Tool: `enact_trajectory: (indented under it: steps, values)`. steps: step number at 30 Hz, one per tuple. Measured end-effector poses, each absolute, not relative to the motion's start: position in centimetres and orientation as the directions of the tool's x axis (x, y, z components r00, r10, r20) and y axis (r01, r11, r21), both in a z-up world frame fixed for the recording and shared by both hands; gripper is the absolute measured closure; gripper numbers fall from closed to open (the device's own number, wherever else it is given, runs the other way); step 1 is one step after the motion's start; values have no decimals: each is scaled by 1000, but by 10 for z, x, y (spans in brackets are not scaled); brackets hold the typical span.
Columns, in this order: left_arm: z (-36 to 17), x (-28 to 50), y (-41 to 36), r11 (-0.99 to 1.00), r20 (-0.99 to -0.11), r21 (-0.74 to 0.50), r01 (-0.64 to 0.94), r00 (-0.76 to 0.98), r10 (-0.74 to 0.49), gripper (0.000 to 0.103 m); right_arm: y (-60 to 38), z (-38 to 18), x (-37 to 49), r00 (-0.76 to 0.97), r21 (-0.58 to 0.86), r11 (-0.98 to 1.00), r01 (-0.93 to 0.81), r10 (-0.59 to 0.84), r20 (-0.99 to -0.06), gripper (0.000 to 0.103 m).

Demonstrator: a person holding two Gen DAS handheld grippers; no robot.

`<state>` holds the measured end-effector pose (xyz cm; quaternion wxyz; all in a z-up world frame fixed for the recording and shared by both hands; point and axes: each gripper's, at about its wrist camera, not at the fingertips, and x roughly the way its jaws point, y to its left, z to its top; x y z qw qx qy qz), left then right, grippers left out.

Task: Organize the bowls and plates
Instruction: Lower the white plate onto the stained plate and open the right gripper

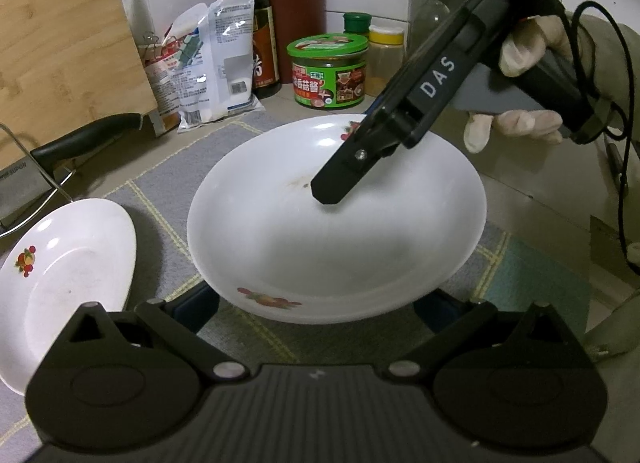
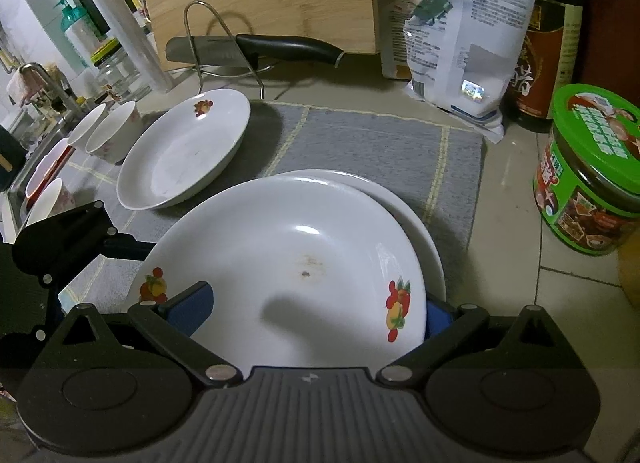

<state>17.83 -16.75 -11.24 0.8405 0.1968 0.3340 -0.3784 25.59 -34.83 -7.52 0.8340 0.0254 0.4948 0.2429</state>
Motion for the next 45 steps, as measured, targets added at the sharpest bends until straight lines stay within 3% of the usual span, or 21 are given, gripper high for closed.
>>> enact_trajectory:
  steps: [24,34,45]
  values:
    - [-113,174,-171,635,-705,101,766,505,-498,1,-349,-62,242,424,202,913,-353,349,-836,0]
    - [-110,172,-169,664,-695,94,742,526,-489,1,-345,-53,233,482,69,925,-373,257,-838,0]
    - [-92,155,-136,809,-642,63,584,645,-415,1,-328,-42,225,535,32,904,-426,280,-797,0]
